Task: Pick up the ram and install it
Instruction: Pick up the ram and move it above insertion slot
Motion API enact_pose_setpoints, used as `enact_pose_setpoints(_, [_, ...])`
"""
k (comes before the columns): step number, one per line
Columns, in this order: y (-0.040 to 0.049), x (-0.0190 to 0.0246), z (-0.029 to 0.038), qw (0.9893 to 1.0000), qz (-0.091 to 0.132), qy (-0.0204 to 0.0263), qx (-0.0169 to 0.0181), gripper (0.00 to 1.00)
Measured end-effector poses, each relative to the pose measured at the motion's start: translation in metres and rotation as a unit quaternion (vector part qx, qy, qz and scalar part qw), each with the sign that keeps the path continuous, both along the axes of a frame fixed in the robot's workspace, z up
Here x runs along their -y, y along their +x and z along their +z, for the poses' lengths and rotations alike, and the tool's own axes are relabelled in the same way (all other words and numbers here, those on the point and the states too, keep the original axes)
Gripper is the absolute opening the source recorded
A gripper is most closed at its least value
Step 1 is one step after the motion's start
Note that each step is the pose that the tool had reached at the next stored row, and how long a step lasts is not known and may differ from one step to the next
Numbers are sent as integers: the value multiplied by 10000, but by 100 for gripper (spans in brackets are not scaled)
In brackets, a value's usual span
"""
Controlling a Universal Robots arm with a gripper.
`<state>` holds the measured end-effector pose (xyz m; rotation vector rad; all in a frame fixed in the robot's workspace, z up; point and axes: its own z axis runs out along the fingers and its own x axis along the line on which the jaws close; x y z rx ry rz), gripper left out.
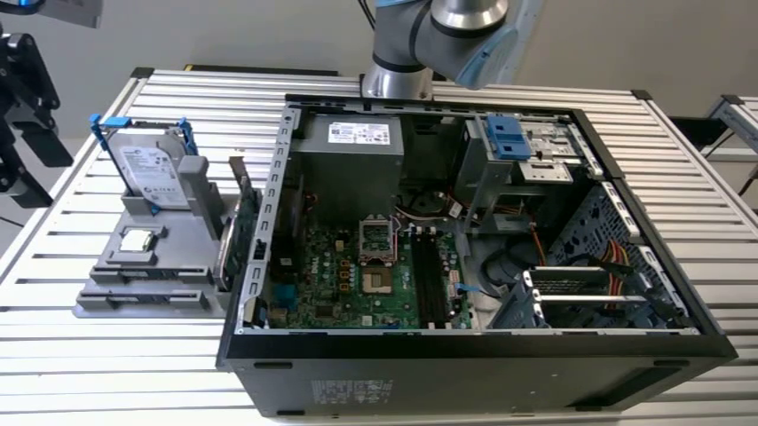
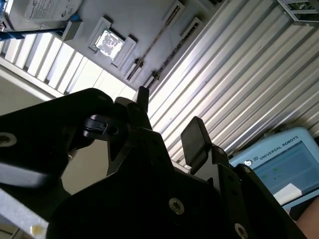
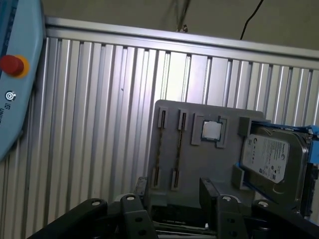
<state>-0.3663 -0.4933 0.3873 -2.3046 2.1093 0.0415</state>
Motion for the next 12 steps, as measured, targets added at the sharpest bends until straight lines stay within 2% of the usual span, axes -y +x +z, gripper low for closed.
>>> enact_pose_setpoints(5, [3,0,-33,10000,-60,0,0,100])
enact_pose_setpoints(12, [3,0,-43,10000,-65,0,1,100])
